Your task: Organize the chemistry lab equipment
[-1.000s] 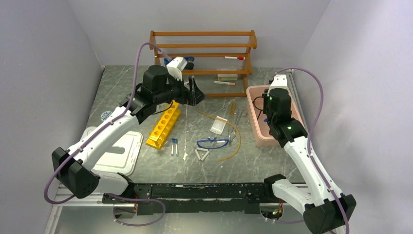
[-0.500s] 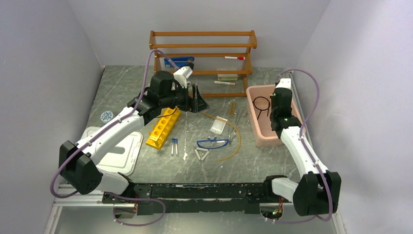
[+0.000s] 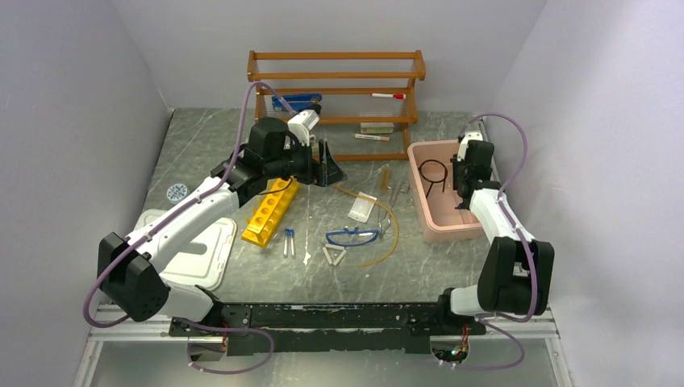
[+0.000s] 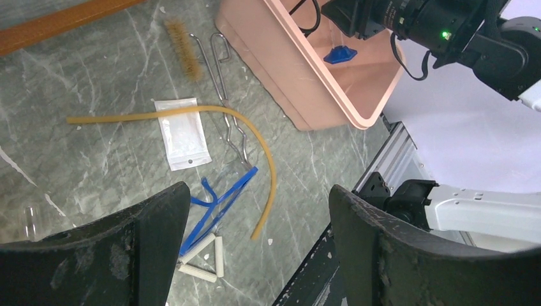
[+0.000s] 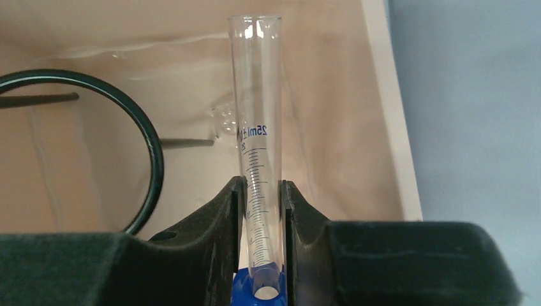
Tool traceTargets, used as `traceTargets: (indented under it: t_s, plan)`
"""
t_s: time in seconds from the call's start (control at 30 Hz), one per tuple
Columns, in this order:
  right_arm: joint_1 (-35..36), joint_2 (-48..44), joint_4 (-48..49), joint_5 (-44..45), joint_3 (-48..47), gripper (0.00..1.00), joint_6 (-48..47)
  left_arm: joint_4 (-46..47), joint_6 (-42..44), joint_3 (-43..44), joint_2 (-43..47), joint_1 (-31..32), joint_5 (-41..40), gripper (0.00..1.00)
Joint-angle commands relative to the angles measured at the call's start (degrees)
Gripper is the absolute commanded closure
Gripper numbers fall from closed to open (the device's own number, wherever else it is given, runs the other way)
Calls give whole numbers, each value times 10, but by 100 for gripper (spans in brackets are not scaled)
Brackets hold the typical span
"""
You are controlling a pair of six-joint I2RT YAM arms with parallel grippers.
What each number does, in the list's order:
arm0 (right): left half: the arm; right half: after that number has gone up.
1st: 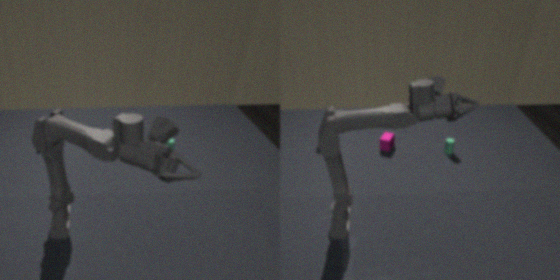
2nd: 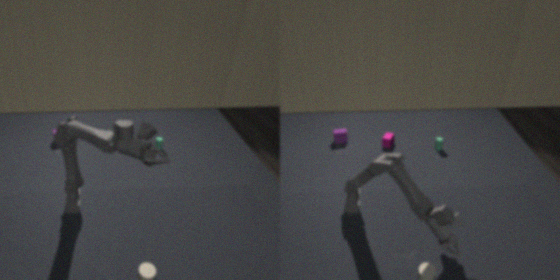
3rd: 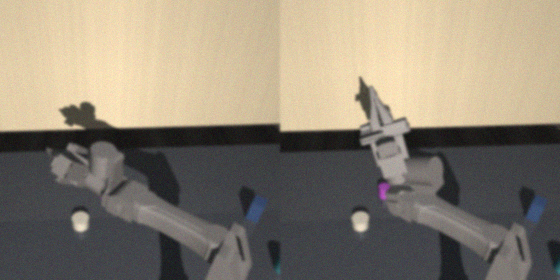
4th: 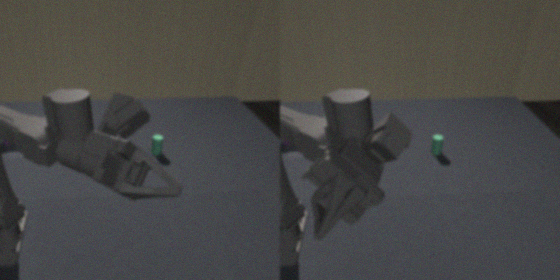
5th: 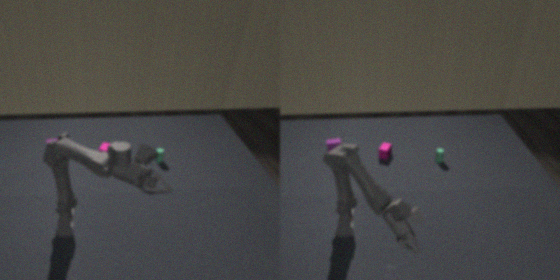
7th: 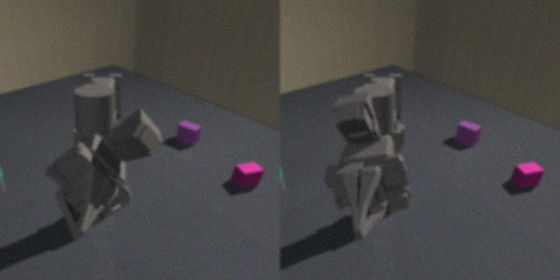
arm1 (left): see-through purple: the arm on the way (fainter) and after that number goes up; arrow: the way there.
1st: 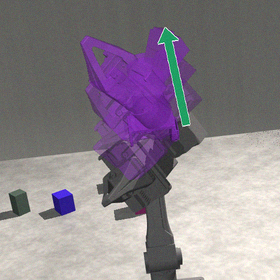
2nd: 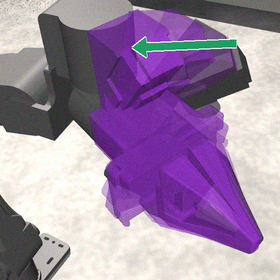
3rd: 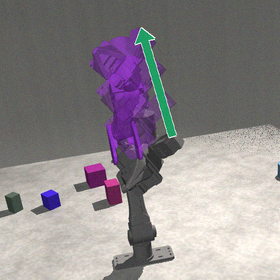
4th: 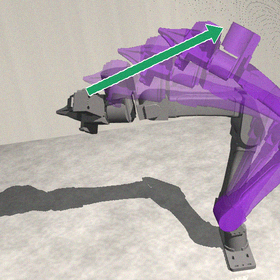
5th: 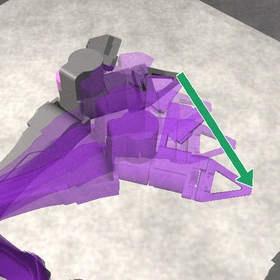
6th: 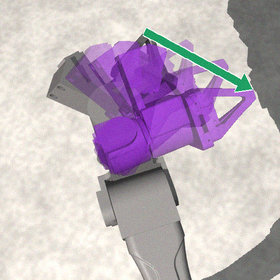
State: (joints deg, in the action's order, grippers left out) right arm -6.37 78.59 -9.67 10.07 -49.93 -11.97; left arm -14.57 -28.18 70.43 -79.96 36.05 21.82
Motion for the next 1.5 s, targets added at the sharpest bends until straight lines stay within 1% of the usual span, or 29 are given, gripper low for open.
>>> traceTargets:
  t_s: [0.0, 0.13, 0.33, 0.57, 0.7, 0.77, 0.87, 1.03, 1.23, 1.33, 1.47]
  plan:
    - [-2, 21, 8, -31, -29, 90, -14, 6, 15, 18, 6, 1, 10, 17]
    - [-2, 42, 10, -24, -25, 89, -20, 1, 28, 25, 9, 1, 12, 17]
    - [-3, 71, 11, -16, -22, 87, -30, -31, 65, 54, 9, 1, -1, 16]
    - [-14, 117, -1, -24, -46, 84, -38, -38, 76, 64, 3, 1, 14, 16]
    - [-15, 137, -10, -29, -60, 80, -36, -41, 81, 66, 0, 1, 7, 16]
    - [-16, 139, -13, -29, -64, 73, -36, -43, 83, 67, -1, 1, 3, 16]
    - [-16, 139, -16, -15, -70, 66, -30, -47, 83, 68, -4, 1, -4, 16]
    - [-16, 134, -17, 6, -74, 59, -18, -48, 84, 70, -6, 1, -4, 16]
    - [-16, 106, -33, 25, -94, 58, 7, -53, 85, 70, -5, 1, -9, 16]
    - [-15, 80, -56, 29, -111, 58, 38, -57, 86, 70, -3, 1, -18, 16]
    - [-8, 37, -77, 35, -130, 58, 112, -64, 89, 70, -3, 1, -33, 16]
